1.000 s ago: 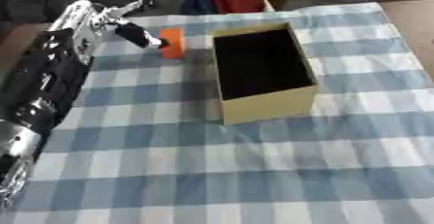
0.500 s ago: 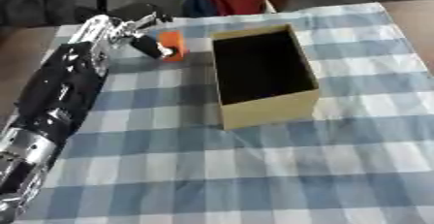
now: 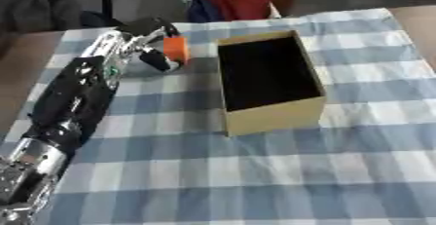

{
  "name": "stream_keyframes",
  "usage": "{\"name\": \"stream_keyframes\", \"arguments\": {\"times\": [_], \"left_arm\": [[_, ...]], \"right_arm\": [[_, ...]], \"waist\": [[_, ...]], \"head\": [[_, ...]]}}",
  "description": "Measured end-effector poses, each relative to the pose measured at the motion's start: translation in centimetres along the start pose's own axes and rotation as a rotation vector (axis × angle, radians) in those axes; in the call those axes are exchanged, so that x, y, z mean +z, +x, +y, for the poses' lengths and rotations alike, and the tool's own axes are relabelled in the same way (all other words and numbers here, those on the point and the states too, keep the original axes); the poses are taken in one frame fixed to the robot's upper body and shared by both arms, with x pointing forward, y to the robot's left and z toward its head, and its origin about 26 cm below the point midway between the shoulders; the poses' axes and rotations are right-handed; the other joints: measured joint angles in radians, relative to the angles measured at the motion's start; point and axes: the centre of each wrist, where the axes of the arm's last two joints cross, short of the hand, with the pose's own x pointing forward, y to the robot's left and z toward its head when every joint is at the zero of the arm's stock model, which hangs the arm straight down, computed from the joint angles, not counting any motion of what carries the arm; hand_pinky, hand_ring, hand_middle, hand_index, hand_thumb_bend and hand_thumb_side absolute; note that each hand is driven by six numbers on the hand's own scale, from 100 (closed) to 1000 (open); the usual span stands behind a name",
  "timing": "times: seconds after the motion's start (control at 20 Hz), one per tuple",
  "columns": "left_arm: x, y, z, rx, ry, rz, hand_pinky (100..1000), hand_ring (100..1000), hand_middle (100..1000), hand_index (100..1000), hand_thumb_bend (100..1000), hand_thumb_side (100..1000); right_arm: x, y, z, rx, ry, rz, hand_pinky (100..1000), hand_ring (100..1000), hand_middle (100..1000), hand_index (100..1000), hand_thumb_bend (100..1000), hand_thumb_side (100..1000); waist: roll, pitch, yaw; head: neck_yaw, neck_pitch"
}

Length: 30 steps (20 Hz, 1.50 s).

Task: Pick up objects on the table and place them in the box.

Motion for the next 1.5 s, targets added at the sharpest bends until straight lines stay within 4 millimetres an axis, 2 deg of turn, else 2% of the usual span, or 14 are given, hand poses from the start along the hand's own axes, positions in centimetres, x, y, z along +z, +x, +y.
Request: {"name": "stream_keyframes", "arguments": {"times": [0.15, 0.45, 0.7, 1.0, 1.5], "left_arm": [[0.0, 0.2, 0.3, -0.005, 0.039, -0.001, 664, 522, 479, 713, 283, 126], [0.4, 1.0, 1.4, 0.006, 0.174, -0.042, 658, 513, 456, 702, 272, 132], [1.0, 2.6, 3.8, -0.005, 0.293, -0.149, 665, 524, 467, 711, 283, 145], [2.0, 6.5, 6.3, -0.063, 0.346, -0.378, 674, 538, 482, 720, 295, 186], [4.9, 13.1, 7.2, -0.14, 0.265, -0.701, 679, 562, 519, 728, 346, 244]], "right_arm": [[0.0, 0.0, 0.0, 0.0, 0.001, -0.001, 874, 812, 865, 1000, 765, 601], [0.0, 0.0, 0.0, 0.0, 0.003, -0.002, 874, 813, 865, 1000, 768, 601], [0.3, -0.1, 0.3, -0.004, 0.006, 0.005, 873, 813, 865, 1000, 768, 603], [0.5, -0.2, 0.6, -0.009, 0.009, 0.009, 872, 813, 865, 1000, 771, 605], [0.4, -0.2, 1.1, -0.015, 0.02, 0.001, 872, 813, 865, 1000, 772, 608]], "waist": [[-0.001, 0.0, 0.002], [-0.005, -0.006, 0.02], [-0.017, -0.028, 0.052], [-0.032, -0.051, 0.08], [-0.037, -0.063, 0.082]], "head": [[0.0, 0.0], [-0.002, 0.001], [-0.011, 0.007], [-0.023, 0.018], [-0.031, 0.02]]}}
